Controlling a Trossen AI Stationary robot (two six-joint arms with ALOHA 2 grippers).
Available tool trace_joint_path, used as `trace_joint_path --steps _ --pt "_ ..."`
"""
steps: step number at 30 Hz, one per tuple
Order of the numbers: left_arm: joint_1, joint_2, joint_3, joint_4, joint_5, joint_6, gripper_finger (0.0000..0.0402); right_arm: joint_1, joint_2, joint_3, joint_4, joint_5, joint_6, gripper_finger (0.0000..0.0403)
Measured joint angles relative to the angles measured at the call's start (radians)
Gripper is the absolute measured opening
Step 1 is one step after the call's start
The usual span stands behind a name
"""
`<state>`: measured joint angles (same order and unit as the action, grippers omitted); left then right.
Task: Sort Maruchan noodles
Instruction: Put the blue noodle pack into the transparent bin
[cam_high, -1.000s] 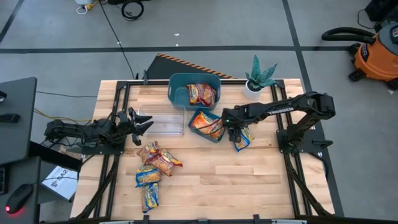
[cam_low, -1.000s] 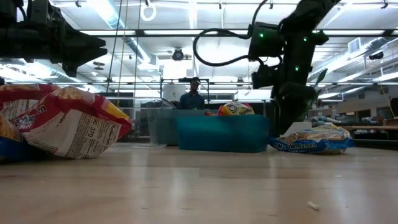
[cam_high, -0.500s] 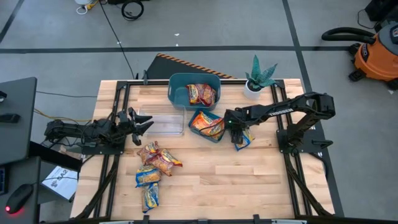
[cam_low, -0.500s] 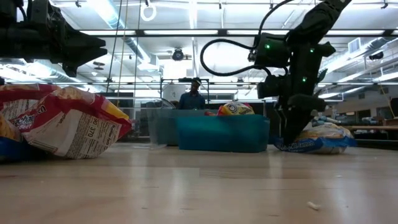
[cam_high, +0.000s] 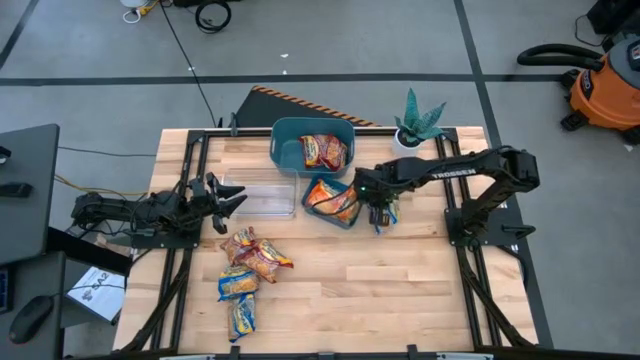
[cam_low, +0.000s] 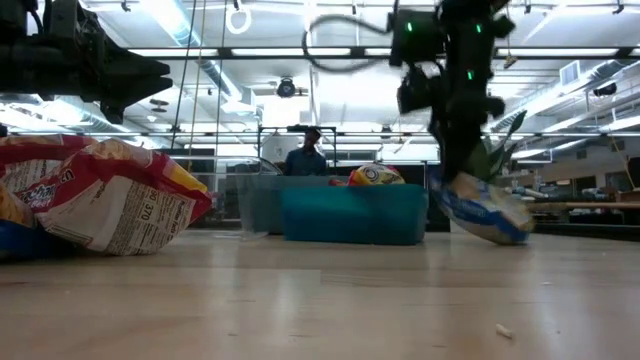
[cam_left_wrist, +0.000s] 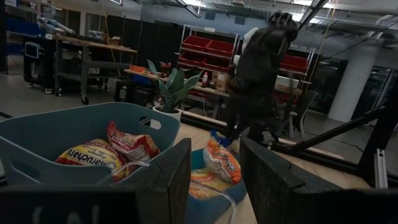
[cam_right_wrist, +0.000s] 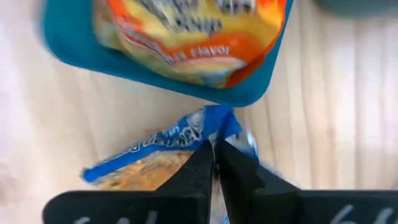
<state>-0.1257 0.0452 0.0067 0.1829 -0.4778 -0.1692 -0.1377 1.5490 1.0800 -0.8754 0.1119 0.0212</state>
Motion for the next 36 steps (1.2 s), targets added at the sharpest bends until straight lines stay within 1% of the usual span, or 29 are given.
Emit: trace_joint_path --steps 3,7,9,11,14,16,21,24,26,28,30,32,34,36 --pt "0.0 0.0 0.0 0.0 0.0 0.0 0.0142 0.03 0.0 0.099 -0.085 0.0 0.005 0.0029" --pt "0.0 0.0 0.0 0.0 0.0 0.0 0.0142 0.077 -0.001 0.221 -0.17 0.002 0.012 0.0008" --pt "0.0 0.0 0.0 0.0 0.0 0.0 0.0142 0.101 -0.001 0.268 -0.184 0.019 0.011 0.0006" --pt "0.0 0.0 0.0 0.0 0.0 -0.001 0.0142 0.122 -0.003 0.282 -0.184 0.031 0.012 0.0015" --pt "0.0 0.0 0.0 0.0 0.0 -0.002 0.0142 0.141 -0.001 0.249 -0.182 0.08 0.001 0.0043" --pt "0.0 0.0 0.0 0.0 0.0 -0.003 0.0142 0.144 0.001 0.2 -0.172 0.087 0.002 0.0069" --pt "0.0 0.0 0.0 0.0 0.0 -0.003 0.0142 0.135 0.002 0.062 -0.044 0.066 0.009 0.0148" --pt "0.0 0.0 0.0 0.0 0.0 -0.003 0.0142 0.121 0.002 0.009 0.005 0.102 0.008 0.0194" --pt "0.0 0.0 0.0 0.0 0.0 -0.003 0.0142 0.11 0.002 -0.018 0.039 0.128 0.004 0.0216" --pt "0.0 0.0 0.0 0.0 0.0 -0.002 0.0142 0.101 0.002 -0.053 0.087 0.137 -0.019 0.0227" --pt "0.0 0.0 0.0 0.0 0.0 -0.002 0.0142 0.094 0.002 -0.085 0.133 0.151 -0.039 0.0226" --pt "0.0 0.0 0.0 0.0 0.0 -0.002 0.0142 0.086 0.002 -0.114 0.168 0.156 -0.058 0.0209" --pt "0.0 0.0 0.0 0.0 0.0 -0.002 0.0142 0.08 0.003 -0.128 0.181 0.153 -0.066 0.0179" --pt "0.0 0.0 0.0 0.0 0.0 -0.002 0.0142 0.08 0.003 -0.128 0.185 0.153 -0.066 0.0141"
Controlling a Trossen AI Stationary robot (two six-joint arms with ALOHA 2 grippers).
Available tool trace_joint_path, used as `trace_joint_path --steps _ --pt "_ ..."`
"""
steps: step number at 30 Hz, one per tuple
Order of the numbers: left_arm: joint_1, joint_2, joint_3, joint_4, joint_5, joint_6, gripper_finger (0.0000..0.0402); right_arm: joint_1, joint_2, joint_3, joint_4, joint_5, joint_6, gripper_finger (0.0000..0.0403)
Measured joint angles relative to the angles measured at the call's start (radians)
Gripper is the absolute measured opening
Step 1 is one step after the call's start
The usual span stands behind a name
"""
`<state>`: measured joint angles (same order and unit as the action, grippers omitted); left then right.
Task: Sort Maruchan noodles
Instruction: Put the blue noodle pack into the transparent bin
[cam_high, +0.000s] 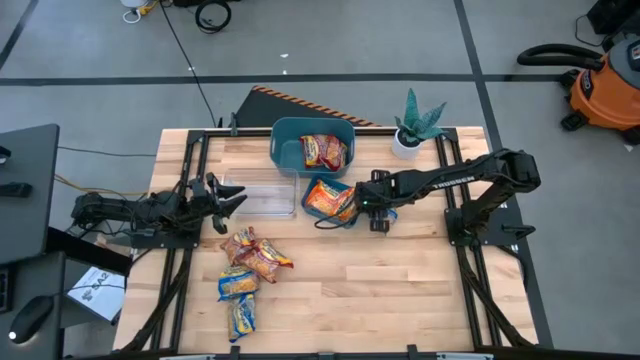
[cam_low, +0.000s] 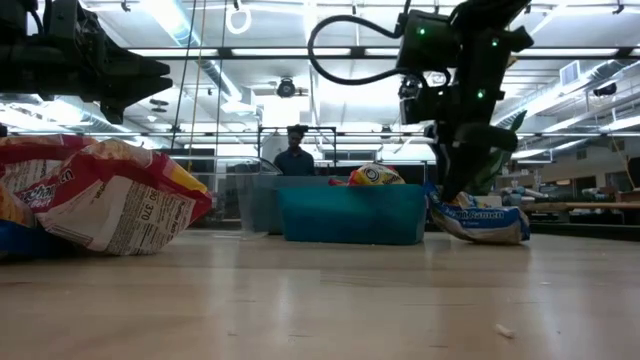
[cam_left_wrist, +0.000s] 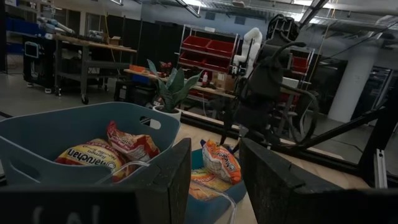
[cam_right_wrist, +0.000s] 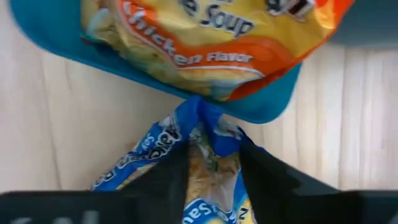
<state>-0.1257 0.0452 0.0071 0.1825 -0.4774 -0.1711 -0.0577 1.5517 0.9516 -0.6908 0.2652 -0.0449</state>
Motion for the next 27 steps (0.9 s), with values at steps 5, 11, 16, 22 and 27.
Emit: trace_joint_path --steps 5,11,16,22,27 --pt "0.0 0.0 0.0 0.0 0.0 0.001 0.0142 0.001 -0.001 0.0 -0.002 -0.005 -0.003 0.0037" --pt "0.0 0.0 0.0 0.0 0.0 0.001 0.0142 0.013 -0.001 0.075 -0.136 0.001 0.038 0.0019" --pt "0.0 0.0 0.0 0.0 0.0 0.002 0.0142 0.063 -0.001 0.262 -0.341 0.034 0.078 0.0007" --pt "0.0 0.0 0.0 0.0 0.0 0.002 0.0142 0.14 -0.002 0.477 -0.354 0.062 0.056 0.0008" --pt "0.0 0.0 0.0 0.0 0.0 0.002 0.0142 0.171 -0.002 0.515 -0.12 -0.014 -0.118 0.0005"
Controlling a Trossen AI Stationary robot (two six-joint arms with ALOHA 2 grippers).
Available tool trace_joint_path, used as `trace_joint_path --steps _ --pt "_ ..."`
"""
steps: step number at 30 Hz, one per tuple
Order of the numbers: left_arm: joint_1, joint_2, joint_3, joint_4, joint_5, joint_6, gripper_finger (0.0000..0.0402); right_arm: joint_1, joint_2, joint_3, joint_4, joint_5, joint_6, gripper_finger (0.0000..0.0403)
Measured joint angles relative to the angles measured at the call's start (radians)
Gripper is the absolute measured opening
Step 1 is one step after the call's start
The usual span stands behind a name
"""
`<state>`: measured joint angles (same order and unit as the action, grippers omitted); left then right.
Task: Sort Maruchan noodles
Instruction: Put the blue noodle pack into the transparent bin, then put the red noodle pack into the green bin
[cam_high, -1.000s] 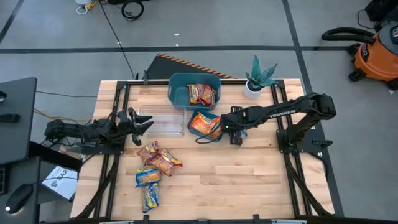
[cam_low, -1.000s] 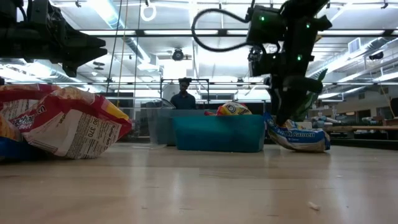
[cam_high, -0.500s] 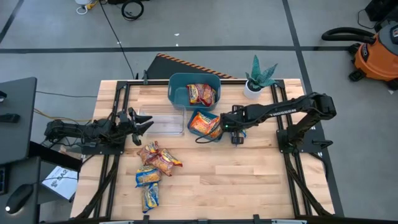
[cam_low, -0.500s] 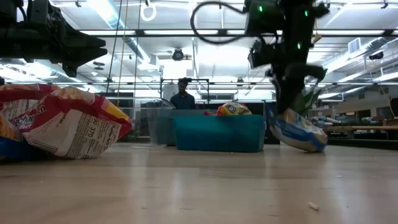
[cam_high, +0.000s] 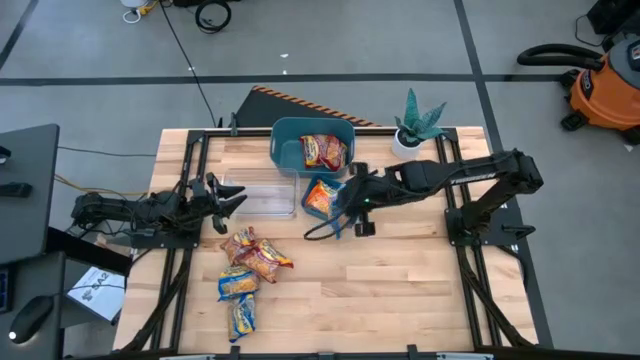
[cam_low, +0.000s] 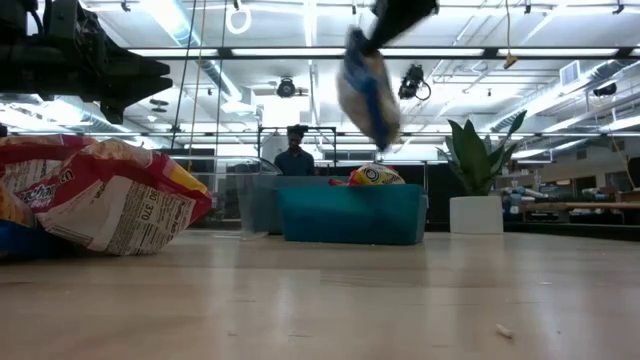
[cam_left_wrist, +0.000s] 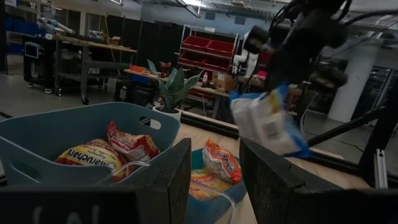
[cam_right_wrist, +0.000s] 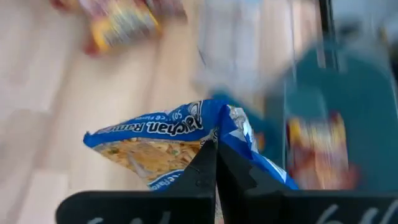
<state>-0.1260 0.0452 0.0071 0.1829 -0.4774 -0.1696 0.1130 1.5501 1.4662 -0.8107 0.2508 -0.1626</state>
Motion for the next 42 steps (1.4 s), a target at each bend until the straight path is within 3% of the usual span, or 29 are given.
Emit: trace_joint_path --steps 6,12,20,28,33,38,42 --pt "0.0 0.0 0.0 0.001 0.0 0.0 0.0142 -0.017 0.04 -0.05 0.352 -0.089 -0.196 0.0005" --pt "0.0 0.001 0.0 0.003 -0.001 0.0 0.0142 -0.061 0.162 -0.058 0.651 -0.195 -0.362 0.0005" --pt "0.0 0.009 0.0 0.0 0.0 -0.003 0.0142 -0.163 0.294 -0.059 0.936 -0.164 -0.507 0.0008" --pt "0.0 0.014 0.0 -0.016 0.0 -0.002 0.0142 -0.268 0.365 -0.058 0.924 -0.288 -0.471 0.0011" --pt "0.0 0.014 0.0 -0.028 0.0 -0.002 0.0142 -0.271 0.382 -0.059 0.85 -0.337 -0.466 0.0038" --pt "0.0 0.014 0.0 -0.027 0.0 -0.002 0.0142 -0.233 0.361 -0.058 0.857 -0.248 -0.473 0.0086" --pt "0.0 0.014 0.0 -0.025 0.0 -0.033 0.0142 -0.178 0.307 -0.058 0.779 -0.065 -0.475 0.0113"
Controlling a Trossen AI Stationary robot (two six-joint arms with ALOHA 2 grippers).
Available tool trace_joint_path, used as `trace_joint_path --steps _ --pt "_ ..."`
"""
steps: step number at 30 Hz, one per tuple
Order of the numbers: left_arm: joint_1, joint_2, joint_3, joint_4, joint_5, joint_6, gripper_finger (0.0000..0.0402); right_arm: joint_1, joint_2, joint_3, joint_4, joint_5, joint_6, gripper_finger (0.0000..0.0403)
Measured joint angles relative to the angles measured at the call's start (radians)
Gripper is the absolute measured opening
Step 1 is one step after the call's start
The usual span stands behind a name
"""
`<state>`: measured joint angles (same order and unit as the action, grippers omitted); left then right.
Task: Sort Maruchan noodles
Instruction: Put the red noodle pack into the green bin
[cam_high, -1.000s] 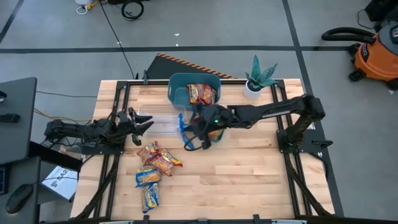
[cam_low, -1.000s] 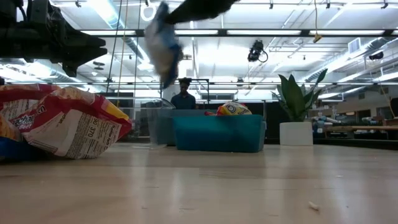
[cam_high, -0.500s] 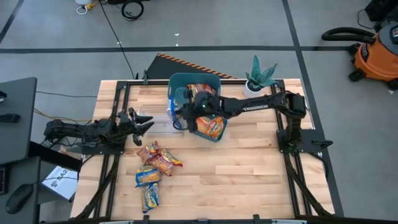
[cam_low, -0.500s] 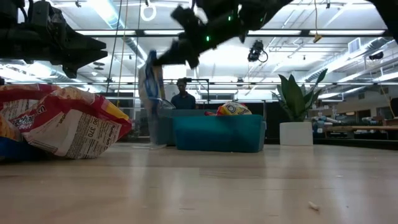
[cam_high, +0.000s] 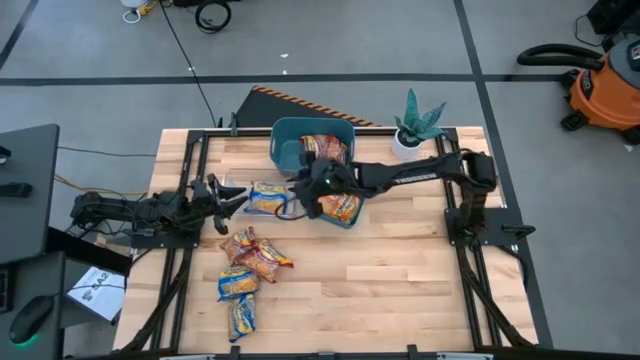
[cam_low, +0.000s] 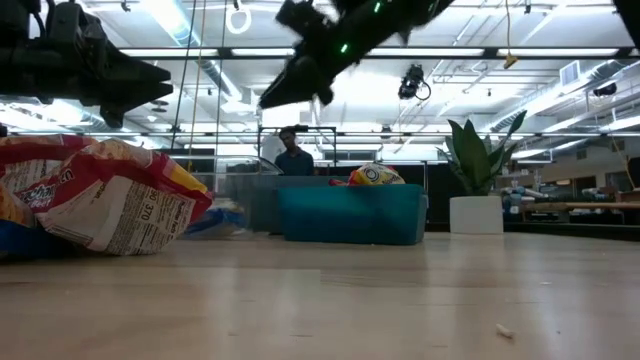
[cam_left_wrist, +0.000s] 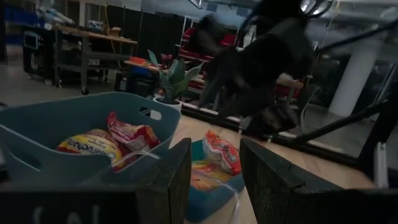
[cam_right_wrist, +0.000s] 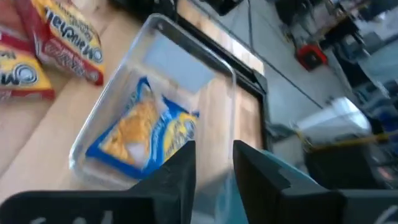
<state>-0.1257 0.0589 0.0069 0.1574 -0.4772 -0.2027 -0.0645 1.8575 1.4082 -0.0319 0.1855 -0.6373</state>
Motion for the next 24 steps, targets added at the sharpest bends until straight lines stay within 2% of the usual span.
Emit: trace_joint_path --steps 3,6,8,11,16,19,24 --pt "0.0 0.0 0.0 0.0 0.0 -0.039 0.0142 0.046 -0.078 0.0 -0.148 0.087 0.026 0.0117" --pt "0.0 0.0 0.0 0.001 0.0 -0.047 0.0142 0.059 -0.137 -0.01 -0.281 0.062 0.121 0.0116" --pt "0.0 0.0 0.0 0.001 0.0 -0.047 0.0142 0.049 -0.181 -0.067 -0.28 0.035 0.158 0.0115" --pt "0.0 0.0 0.0 0.002 0.0 -0.047 0.0142 0.03 -0.275 -0.214 -0.139 0.031 0.146 0.0114" --pt "0.0 0.0 0.0 0.002 0.0 -0.048 0.0142 -0.027 -0.442 -0.5 0.257 0.022 0.058 0.0114" --pt "0.0 0.0 0.0 0.026 -0.006 -0.047 0.0142 -0.047 -0.516 -0.638 0.474 0.014 0.06 0.0115" --pt "0.0 0.0 0.0 0.056 -0.01 -0.05 0.0142 -0.056 -0.598 -0.796 0.655 0.001 0.117 0.0115"
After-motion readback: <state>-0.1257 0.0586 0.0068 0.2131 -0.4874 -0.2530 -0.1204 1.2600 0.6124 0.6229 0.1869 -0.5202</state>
